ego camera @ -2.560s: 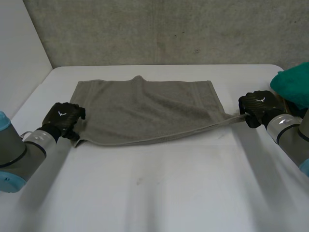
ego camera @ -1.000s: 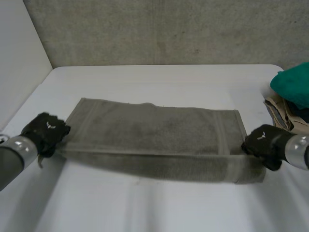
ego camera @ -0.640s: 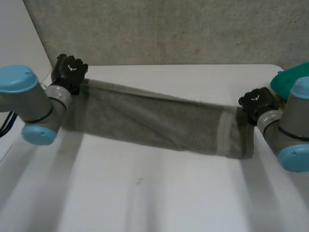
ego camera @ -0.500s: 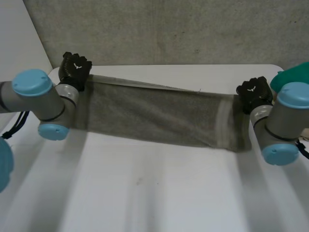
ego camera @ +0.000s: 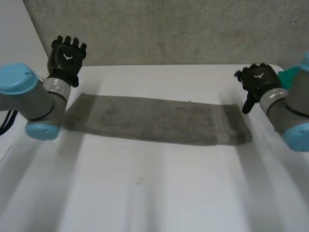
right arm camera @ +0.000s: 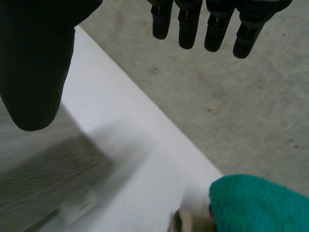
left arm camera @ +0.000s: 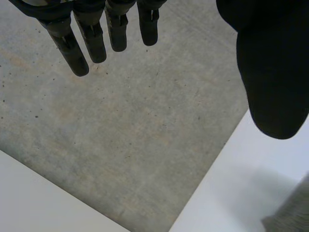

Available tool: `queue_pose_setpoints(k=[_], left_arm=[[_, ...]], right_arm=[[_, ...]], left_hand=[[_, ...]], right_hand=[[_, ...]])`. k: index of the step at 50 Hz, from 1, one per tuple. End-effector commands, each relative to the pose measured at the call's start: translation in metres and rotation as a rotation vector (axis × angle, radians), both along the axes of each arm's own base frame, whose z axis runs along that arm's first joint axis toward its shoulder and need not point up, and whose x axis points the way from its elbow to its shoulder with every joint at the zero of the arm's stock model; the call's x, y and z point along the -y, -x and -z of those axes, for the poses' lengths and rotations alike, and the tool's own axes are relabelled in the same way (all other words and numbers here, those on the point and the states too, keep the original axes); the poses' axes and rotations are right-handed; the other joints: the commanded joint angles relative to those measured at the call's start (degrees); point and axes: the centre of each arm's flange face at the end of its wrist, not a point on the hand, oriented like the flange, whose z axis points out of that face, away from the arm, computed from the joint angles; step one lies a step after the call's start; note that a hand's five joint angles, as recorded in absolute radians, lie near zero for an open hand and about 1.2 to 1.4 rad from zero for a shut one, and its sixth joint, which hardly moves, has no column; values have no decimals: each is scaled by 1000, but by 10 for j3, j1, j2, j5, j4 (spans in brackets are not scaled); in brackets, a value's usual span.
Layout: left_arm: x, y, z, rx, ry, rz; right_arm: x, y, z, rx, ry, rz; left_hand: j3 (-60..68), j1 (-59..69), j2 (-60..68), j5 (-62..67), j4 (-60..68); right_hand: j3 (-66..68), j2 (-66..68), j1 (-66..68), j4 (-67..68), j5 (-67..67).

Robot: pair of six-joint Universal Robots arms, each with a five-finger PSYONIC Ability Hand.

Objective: Fold the laundry.

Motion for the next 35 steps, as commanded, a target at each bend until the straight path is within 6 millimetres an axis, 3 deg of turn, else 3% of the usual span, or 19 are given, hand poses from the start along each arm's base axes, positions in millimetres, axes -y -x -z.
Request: queue_pose_setpoints(k=[1, 6, 9, 14, 16, 17, 20, 24, 28, 32, 35], left_arm=[[-39, -18, 4, 27, -87, 75], [-54, -23, 10, 27, -105, 112], [-59, -24, 16, 11, -108, 130], [-58, -25, 21, -5, -116, 128], [-58, -25, 22, -11, -121, 128], [-59, -24, 22, -19, -125, 131], [-60, -24, 21, -31, -126, 133], [-63, -24, 16, -48, -125, 139], [-65, -28, 10, -56, -117, 136], [-66, -35, 3, -57, -106, 122], [-68, -39, 1, -58, -105, 121]], right_arm=[[-53, 17, 14, -8, -285, -55], [-65, 19, 45, 25, -369, -63], [-58, 20, 66, 33, -329, -47], [-44, 19, 85, 19, -263, -22], [-40, 19, 89, 8, -253, -9], [-37, 23, 91, -9, -248, 16], [-36, 30, 87, -17, -231, 63], [-37, 45, 64, -29, -166, 94], [-29, 76, 56, -108, -144, 153], [-9, 122, 50, -315, -107, 241], [-3, 132, 46, -430, -81, 251]], left_hand=[[-21, -9, -18, -27, -16], [-21, -9, -18, -27, -16], [-21, -9, -18, -27, -16], [-21, -9, -18, -27, -16], [-21, -9, -18, -27, -16], [-21, -9, -18, -27, -16], [-21, -9, -18, -27, -16], [-21, -9, -18, -27, -16], [-21, -9, -18, -27, -16], [-21, -9, -18, -27, -16], [-21, -9, -18, -27, -16]], right_hand=[[118, 116, 112, 117, 111], [143, 141, 137, 143, 136], [148, 146, 142, 148, 141], [212, 210, 206, 211, 205], [386, 384, 380, 385, 379], [664, 662, 658, 663, 657], [666, 664, 661, 666, 660], [666, 664, 661, 666, 660], [666, 664, 661, 666, 660], [666, 664, 661, 666, 660], [666, 664, 661, 666, 660]])
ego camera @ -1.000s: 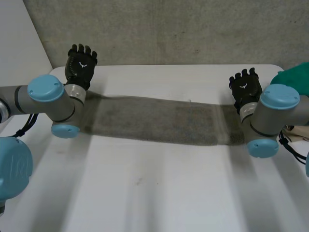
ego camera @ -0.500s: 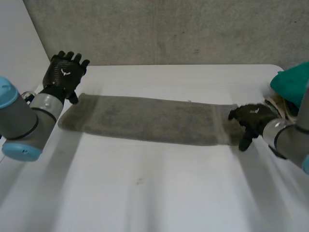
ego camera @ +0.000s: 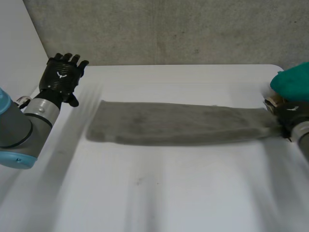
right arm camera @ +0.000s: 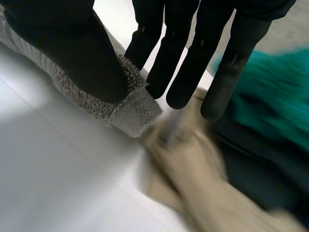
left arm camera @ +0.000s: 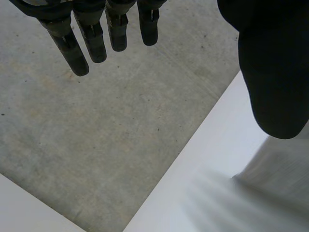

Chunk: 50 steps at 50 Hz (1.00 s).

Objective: Fold the laundry.

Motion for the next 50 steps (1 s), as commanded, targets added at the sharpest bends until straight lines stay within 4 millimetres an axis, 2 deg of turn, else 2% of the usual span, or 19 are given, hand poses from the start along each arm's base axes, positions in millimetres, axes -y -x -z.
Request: queue_pose_setpoints(k=[1, 4, 8, 9, 12, 13, 16, 17, 21, 25, 29, 30, 31, 32, 37, 39, 41, 46, 50], left_arm=[[-4, -11, -9, -1, 7, -10], [-6, -12, -11, -1, 8, -6], [-9, -13, -14, -5, 12, 6], [-9, -14, -15, -10, 13, 7], [-9, -14, -17, -15, 14, 7], [-10, -14, -17, -19, 12, 8], [-11, -15, -17, -26, 7, 9], [-12, -15, -17, -31, 3, 10], [-14, -15, -14, -44, -12, 13], [-16, -14, -10, -52, -28, 17], [-18, -12, -6, -56, -41, 25], [-18, -11, -7, -56, -40, 27], [-19, -10, -7, -57, -38, 30], [-19, -10, -7, -56, -38, 32], [-21, -5, -14, -59, -19, 46], [-22, -2, -18, -62, -8, 56], [-24, 2, -20, -65, -2, 66], [-31, 15, -22, -84, -6, 109], [-39, 29, -19, -94, -21, 147]], right_arm=[[24, 44, -13, -331, 55, 38], [24, 19, -20, -321, 120, -24], [15, -37, -40, -252, 284, -186], [6, -65, -50, -227, 362, -273], [-9, -106, -61, -191, 483, -415], [-20, -133, -61, -166, 545, -514], [-42, -174, -59, -125, 637, -672], [-59, -201, -52, -99, 672, -780], [-99, -252, -19, -58, 655, -1014], [-126, -286, 24, -49, 544, -1138], [-132, -299, 43, -74, 428, -1139], [-131, -299, 42, -82, 410, -1127], [-127, -297, 37, -100, 384, -1089], [-124, -295, 34, -105, 371, -1061], [-110, -277, -4, -5, 336, -902], [-105, -261, -27, 125, 290, -828], [-103, -250, -36, 214, 244, -787], [-97, -218, -32, 365, 92, -673], [-91, -189, -6, 308, -32, -582]], left_hand=[[-21, -9, -18, -27, -16], [-21, -9, -18, -27, -16], [-21, -9, -18, -27, -16], [-21, -9, -18, -27, -16], [-21, -9, -18, -27, -16], [-21, -9, -18, -27, -16], [-21, -9, -18, -27, -16], [-21, -9, -18, -27, -16], [-21, -9, -18, -27, -16], [-21, -9, -18, -27, -16], [-21, -9, -18, -27, -16], [-21, -9, -18, -27, -16], [-21, -9, -18, -27, -16], [-21, -9, -18, -27, -16], [-21, -9, -18, -27, -16], [-21, -9, -18, -27, -16], [-21, -9, -18, -27, -16], [-21, -9, -18, -27, -16], [-21, -9, -18, -27, -16]], right_hand=[[120, 127, 168, 115, 136], [120, 127, 168, 115, 136], [120, 127, 168, 115, 136], [120, 127, 168, 115, 136], [120, 127, 168, 115, 136], [120, 127, 168, 115, 136], [120, 127, 168, 115, 136], [120, 127, 168, 115, 136], [120, 127, 168, 115, 136], [120, 127, 168, 115, 136], [120, 127, 168, 115, 136], [-65, -59, -17, -70, -49], [-538, -532, -491, -543, -522], [-580, -573, -532, -585, -564], [-580, -573, -532, -585, -564], [-580, -573, -532, -585, -564], [-580, -573, -532, -585, -564], [-580, -573, -532, -585, -564], [-580, -573, -532, -585, -564]])
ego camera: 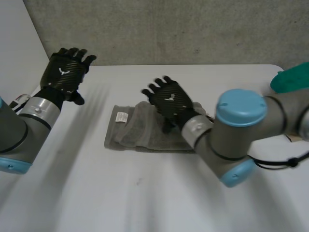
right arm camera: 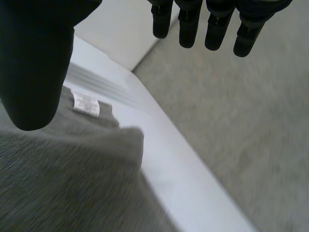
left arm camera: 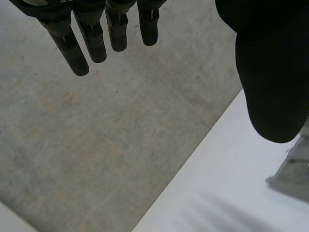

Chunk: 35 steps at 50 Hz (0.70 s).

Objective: Fold the laundry.

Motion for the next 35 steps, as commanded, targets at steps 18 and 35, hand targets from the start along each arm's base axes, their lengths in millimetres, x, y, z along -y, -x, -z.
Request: queue_pose_setpoints(k=[18, 35], left_arm=[[-16, 26, -3, -31, -4, 69], [-10, 8, -12, -103, -25, 31]], right_arm=[[37, 53, -10, -80, 132, 299], [-46, -67, 46, -150, 227, -286]], left_hand=[[-21, -9, -18, -27, -16], [-21, -9, -18, -27, -16]], right_hand=[[682, 680, 674, 683, 673], [149, 148, 141, 150, 140]])
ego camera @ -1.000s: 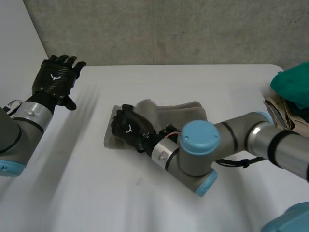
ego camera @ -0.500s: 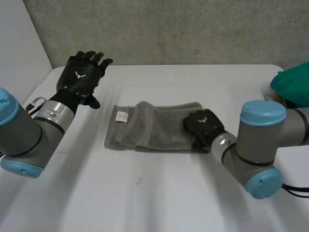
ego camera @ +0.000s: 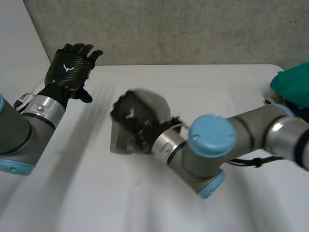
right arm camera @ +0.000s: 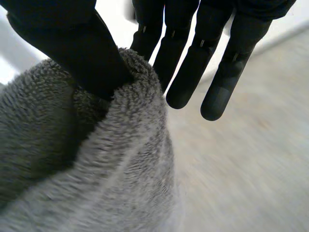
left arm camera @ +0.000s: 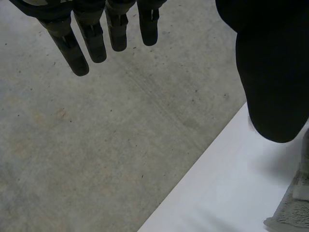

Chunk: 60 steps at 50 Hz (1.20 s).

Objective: Fold the laundry.

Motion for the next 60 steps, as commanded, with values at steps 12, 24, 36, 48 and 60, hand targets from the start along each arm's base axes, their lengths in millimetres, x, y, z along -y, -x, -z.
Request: queue_pose_setpoints(k=[12, 24, 36, 48, 60], left_arm=[[11, 26, -22, -130, 17, 89], [-1, 108, 19, -160, -93, 314], [-1, 94, 79, -139, -371, 144], [15, 50, 115, -2, -448, -81], [7, 40, 132, 120, -517, -81]], right_arm=[[44, 35, -51, 338, -655, 164], [105, 97, -30, 413, -859, 497], [99, 72, 1, 276, -1010, 427], [80, 41, 26, 196, -1059, 373], [76, 35, 52, 84, -950, 439]], left_hand=[[-21, -9, -18, -27, -16], [-21, -9, -18, -27, -16], [-21, -9, -18, -27, -16], [-21, -9, -18, -27, -16], [-21, -9, -18, -27, -16]], right_hand=[[-581, -576, -526, -586, -579], [-581, -576, -526, -586, -579], [-581, -576, -526, -586, -579], [-581, -576, -526, -586, -579], [-581, -576, -526, -586, -579]])
